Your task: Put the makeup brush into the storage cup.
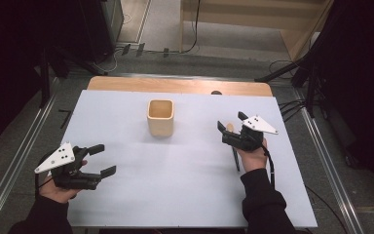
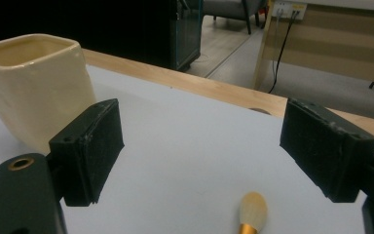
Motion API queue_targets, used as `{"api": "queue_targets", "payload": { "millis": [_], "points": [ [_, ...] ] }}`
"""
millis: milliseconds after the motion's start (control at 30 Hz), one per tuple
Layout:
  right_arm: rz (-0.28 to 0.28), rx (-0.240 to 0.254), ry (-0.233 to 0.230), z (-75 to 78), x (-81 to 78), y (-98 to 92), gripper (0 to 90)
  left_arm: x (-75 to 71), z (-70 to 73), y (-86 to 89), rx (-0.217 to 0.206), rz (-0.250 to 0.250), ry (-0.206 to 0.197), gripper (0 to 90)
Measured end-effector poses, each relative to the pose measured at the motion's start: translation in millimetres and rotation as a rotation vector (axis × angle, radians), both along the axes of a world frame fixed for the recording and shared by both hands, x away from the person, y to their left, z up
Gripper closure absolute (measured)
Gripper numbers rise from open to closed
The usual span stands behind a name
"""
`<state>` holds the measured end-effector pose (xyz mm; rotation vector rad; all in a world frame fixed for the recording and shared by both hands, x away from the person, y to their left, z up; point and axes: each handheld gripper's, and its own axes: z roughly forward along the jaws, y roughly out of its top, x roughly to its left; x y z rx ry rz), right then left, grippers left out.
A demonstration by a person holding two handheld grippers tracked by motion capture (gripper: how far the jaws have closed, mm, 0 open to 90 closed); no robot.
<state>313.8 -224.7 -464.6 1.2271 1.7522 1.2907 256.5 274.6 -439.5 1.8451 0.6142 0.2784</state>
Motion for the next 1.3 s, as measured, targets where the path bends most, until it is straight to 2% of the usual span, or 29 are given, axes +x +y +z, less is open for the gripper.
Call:
{"api": "queue_targets", "payload": {
  "millis": [133,233,267,300,433,467,533,567,600,633,667,700,767,867,900,933,967,1000,1033,1067,1100,1167,1200,1233,1267,1300],
  "points": [
    [0.001,0.006,0.056,3.6,0.7,-1.8,16.3,-0.5,0.4,0.5,0.001,0.002,-0.005,15.7],
    [-0.011,-0.024,0.098,8.5,3.9,-2.9,16.4,-0.3,0.2,0.2,0.006,0.001,-0.004,15.7],
    [-0.011,-0.024,0.098,8.5,3.9,-2.9,16.4,-0.3,0.2,0.2,0.006,0.001,-0.004,15.7],
    [-0.012,-0.023,0.141,11.3,6.8,-3.6,16.7,-0.6,0.3,-0.2,0.002,0.001,-0.004,15.7],
    [0.006,-0.046,0.223,12.3,11.9,-3.5,16.7,-0.5,-0.9,-1.8,0.015,0.002,-0.003,15.7],
    [0.006,-0.046,0.223,12.3,11.9,-3.5,16.7,-0.5,-0.9,-1.8,0.015,0.002,-0.003,15.7],
    [0.038,-0.067,0.274,12.9,13.5,-2.7,16.7,-0.8,-0.8,-2.3,0.011,-0.002,0.0,15.7],
    [0.038,-0.067,0.274,12.9,13.5,-2.7,16.7,-0.8,-0.8,-2.3,0.011,-0.002,0.0,15.7],
    [0.041,-0.069,0.318,13.4,15.0,-3.2,16.8,-0.7,-0.7,-2.4,0.015,-0.003,0.0,15.7],
    [0.041,-0.069,0.318,13.4,15.0,-3.2,16.8,-0.7,-0.7,-2.4,0.015,-0.003,0.0,15.7],
    [0.034,-0.076,0.359,13.1,17.4,-3.8,17.0,-0.7,-0.9,-2.7,0.013,-0.004,0.002,15.7],
    [0.034,-0.076,0.359,13.1,17.4,-3.8,17.0,-0.7,-0.9,-2.7,0.013,-0.004,0.002,15.7],
    [0.029,-0.083,0.404,13.5,20.7,-3.9,17.0,-1.3,-0.6,-3.2,0.014,0.0,0.003,15.7],
    [0.036,-0.08,0.428,14.9,22.0,-4.2,17.0,-1.6,-0.3,-3.4,0.015,-0.002,-0.002,15.7],
    [0.037,-0.09,0.455,17.7,23.7,-5.2,17.0,-1.6,-0.3,-3.6,0.017,-0.002,-0.001,15.7],
    [0.037,-0.09,0.455,17.7,23.7,-5.2,17.0,-1.5,-0.4,-3.8,0.018,-0.004,-0.001,15.7],
    [0.037,-0.094,0.475,19.1,24.8,-6.0,17.0,-1.4,-0.5,-4.1,0.019,-0.004,-0.002,15.7],
    [0.024,-0.098,0.508,22.0,27.0,-7.6,17.0,-1.4,-0.5,-4.4,0.021,-0.005,-0.001,15.7],
    [0.024,-0.098,0.508,22.0,27.0,-7.6,17.0,-1.4,-0.5,-4.4,0.021,-0.005,-0.001,15.7],
    [0.017,-0.093,0.545,23.9,29.6,-9.5,17.0,-1.4,-0.5,-4.5,0.023,-0.006,-0.001,15.7],
    [0.017,-0.093,0.545,23.9,29.6,-9.5,17.0,-1.6,-0.5,-4.5,0.022,-0.006,-0.002,15.7],
    [0.014,-0.103,0.587,24.6,32.4,-11.1,17.0,-1.8,-0.3,-4.2,0.024,-0.006,-0.001,15.7],
    [0.015,-0.113,0.637,25.3,35.0,-11.3,17.1,-1.8,-0.4,-4.2,0.022,-0.006,-0.001,15.7],
    [0.015,-0.113,0.637,25.3,35.0,-11.3,17.1,-1.7,-0.5,-4.1,0.021,-0.006,-0.002,15.7],
    [0.016,-0.117,0.695,25.7,38.4,-11.1,17.8,-1.6,-0.5,-4.1,0.022,-0.005,-0.001,15.7],
    [0.016,-0.117,0.695,25.7,38.4,-11.1,17.8,-1.6,-0.4,-4.1,0.025,-0.005,-0.001,15.7]
  ]
}}
